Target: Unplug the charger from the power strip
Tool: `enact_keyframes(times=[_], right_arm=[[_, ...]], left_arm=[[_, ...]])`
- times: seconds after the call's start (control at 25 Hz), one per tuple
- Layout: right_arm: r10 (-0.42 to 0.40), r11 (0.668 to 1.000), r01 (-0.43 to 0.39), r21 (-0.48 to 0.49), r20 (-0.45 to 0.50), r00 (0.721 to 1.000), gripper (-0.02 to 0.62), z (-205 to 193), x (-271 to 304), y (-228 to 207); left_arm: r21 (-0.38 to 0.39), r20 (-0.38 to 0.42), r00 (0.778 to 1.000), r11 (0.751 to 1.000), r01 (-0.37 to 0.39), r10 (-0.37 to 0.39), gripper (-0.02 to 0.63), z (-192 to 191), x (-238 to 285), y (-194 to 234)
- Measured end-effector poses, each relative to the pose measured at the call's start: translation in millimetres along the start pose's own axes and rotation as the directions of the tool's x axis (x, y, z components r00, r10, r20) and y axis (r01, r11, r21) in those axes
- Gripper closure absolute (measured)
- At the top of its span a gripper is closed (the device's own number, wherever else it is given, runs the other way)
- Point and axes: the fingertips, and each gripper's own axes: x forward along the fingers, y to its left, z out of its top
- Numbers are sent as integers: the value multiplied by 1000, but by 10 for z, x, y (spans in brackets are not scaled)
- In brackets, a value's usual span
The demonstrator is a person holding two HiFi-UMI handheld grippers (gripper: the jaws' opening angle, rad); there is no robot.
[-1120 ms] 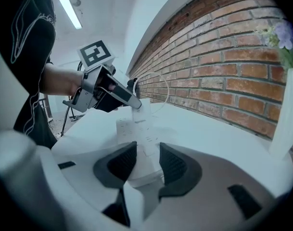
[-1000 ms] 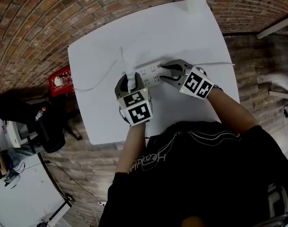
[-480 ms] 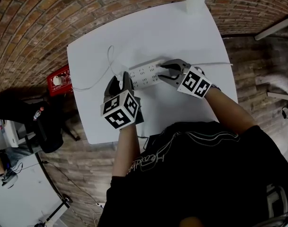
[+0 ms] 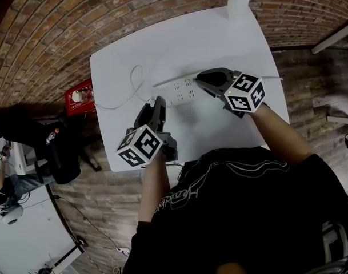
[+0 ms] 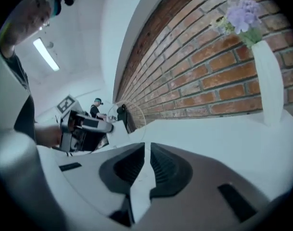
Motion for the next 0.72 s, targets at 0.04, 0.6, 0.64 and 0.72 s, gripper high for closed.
enact_keyframes(times=[0.04, 0.6, 0.64, 0.72], right_arm=[[11, 1000, -12, 24, 39, 999, 577, 101, -71, 53], [115, 989, -129, 75, 164, 980, 591, 591, -738, 1006], [108, 991, -119, 59, 161, 981, 592, 612, -762, 1073], [101, 994, -108, 35, 156, 983, 592, 664, -788, 1240]], left_arm=[[-13, 4, 1000, 1000, 19, -19, 469, -2, -41, -40], [43, -53, 978, 978, 204, -201, 469, -34, -735, -544], [50, -53, 974, 974, 222, -219, 469, -17, -793, -583], [67, -51, 969, 967, 246, -243, 469, 9, -929, -652]])
